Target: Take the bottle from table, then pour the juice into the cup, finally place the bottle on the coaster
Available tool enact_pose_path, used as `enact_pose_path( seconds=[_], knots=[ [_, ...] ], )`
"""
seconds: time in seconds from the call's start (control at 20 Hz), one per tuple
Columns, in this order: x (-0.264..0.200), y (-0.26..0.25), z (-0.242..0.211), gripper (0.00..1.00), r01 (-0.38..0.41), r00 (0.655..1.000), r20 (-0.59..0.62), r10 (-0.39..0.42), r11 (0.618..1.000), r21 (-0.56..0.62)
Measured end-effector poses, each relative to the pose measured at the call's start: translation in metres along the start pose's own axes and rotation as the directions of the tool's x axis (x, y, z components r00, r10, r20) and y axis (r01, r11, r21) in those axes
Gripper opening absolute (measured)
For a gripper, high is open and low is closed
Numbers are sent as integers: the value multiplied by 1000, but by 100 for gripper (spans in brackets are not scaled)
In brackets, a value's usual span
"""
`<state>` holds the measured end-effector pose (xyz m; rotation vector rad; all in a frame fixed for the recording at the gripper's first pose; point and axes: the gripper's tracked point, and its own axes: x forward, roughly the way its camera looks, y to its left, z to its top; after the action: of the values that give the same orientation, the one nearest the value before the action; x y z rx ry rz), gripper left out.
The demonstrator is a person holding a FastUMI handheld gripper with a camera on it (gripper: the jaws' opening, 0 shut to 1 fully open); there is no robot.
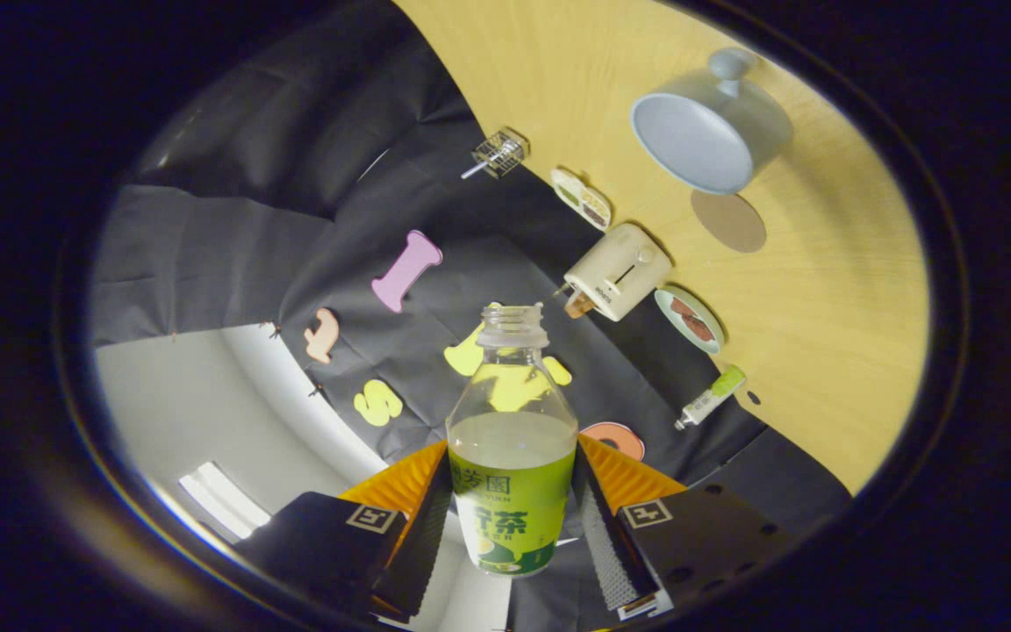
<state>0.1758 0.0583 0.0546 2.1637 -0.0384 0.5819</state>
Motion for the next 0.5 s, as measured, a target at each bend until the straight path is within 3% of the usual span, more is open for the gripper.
enact_pose_path(
  seconds=[0.1,0.25,0.4,0.5],
  knots=[
    [-1,-13,-2,77,88,996,-4,-89,990,-110],
    [-6,-8,3,78,124,992,23,-122,961,-248],
    [-15,-21,15,78,218,975,60,-212,892,-395],
    [-17,-20,19,78,240,969,69,-237,844,-480]
  ],
)
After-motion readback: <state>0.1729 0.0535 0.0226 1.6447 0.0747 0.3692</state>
